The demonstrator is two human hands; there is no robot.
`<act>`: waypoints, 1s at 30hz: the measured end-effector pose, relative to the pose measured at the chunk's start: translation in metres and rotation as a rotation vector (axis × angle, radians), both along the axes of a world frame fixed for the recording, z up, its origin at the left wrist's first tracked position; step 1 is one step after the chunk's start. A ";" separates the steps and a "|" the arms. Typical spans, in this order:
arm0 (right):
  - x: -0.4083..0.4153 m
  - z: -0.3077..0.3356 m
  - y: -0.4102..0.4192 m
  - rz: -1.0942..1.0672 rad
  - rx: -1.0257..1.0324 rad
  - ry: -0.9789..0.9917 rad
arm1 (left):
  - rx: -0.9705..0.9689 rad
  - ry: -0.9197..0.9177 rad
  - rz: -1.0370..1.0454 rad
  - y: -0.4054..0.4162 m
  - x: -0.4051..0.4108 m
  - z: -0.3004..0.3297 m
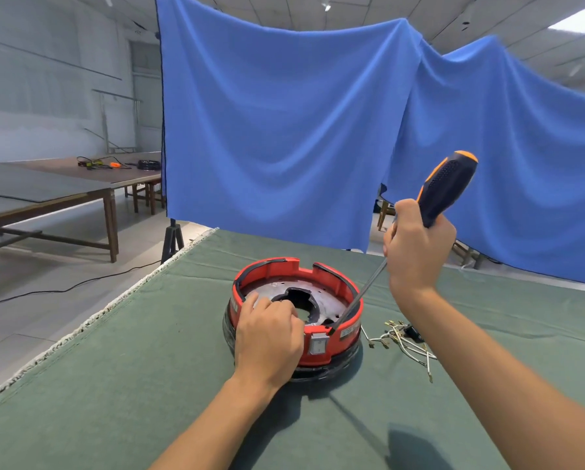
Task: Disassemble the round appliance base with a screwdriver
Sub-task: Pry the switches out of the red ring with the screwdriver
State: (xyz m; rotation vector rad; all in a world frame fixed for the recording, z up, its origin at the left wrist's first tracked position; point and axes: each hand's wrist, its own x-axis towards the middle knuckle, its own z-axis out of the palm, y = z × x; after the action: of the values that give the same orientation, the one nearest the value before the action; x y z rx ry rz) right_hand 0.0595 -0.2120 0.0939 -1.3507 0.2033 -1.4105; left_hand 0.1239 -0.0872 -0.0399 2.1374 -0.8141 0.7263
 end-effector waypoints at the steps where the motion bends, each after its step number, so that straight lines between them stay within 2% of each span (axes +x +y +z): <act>1: 0.001 0.000 0.001 0.006 0.000 -0.003 | -0.003 -0.004 0.008 0.000 -0.001 0.001; 13: 0.004 0.001 0.005 0.009 -0.044 -0.019 | 0.079 -0.001 0.048 -0.002 -0.001 0.002; 20: 0.024 0.003 0.001 -0.035 0.000 0.077 | 0.083 -0.004 0.058 -0.004 0.000 0.000; 25: 0.046 -0.023 -0.002 -0.077 0.031 0.221 | 0.047 -0.087 0.067 -0.004 0.000 0.000; 30: 0.045 -0.019 -0.012 -0.079 0.062 0.114 | 0.041 -0.101 0.100 -0.007 0.005 0.001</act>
State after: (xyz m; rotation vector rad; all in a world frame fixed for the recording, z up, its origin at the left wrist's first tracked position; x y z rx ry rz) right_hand 0.1040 -0.2237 0.0754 -1.3857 0.3773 -1.3821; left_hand 0.1292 -0.0942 -0.0391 2.2061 -0.7852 0.8820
